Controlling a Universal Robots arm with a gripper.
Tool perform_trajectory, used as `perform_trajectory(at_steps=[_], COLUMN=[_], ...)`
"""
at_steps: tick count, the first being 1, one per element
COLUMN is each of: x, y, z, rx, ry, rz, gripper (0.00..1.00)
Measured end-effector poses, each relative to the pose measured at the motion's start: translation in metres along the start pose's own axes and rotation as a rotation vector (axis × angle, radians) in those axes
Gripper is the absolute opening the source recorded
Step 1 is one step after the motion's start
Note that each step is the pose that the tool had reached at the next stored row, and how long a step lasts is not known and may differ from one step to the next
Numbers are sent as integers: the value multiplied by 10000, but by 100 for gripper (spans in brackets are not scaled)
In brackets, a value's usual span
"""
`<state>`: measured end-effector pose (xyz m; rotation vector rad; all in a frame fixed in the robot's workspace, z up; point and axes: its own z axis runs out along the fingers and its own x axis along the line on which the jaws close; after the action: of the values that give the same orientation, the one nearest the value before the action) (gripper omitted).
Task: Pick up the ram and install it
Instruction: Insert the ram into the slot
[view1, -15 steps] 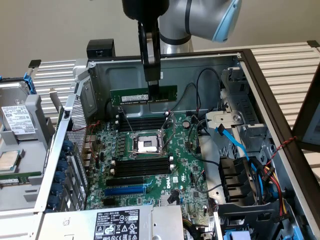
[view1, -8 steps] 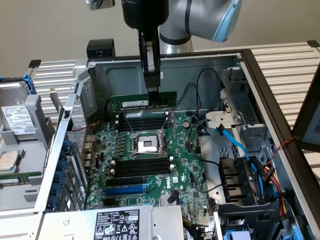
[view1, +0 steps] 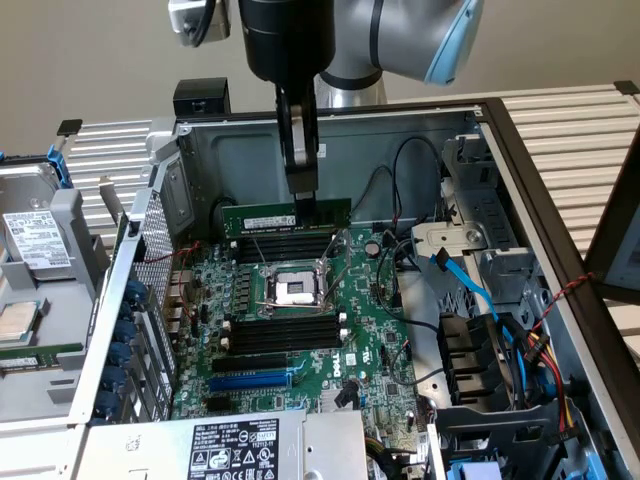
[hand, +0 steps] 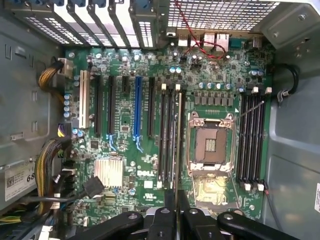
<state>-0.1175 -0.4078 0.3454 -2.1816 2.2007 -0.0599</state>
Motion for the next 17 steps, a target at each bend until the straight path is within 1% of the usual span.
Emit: perform_trajectory(at_steps=[17], x=[1], y=[50], z=[307], rx=[2], ry=[16], rz=[273], gripper=[13])
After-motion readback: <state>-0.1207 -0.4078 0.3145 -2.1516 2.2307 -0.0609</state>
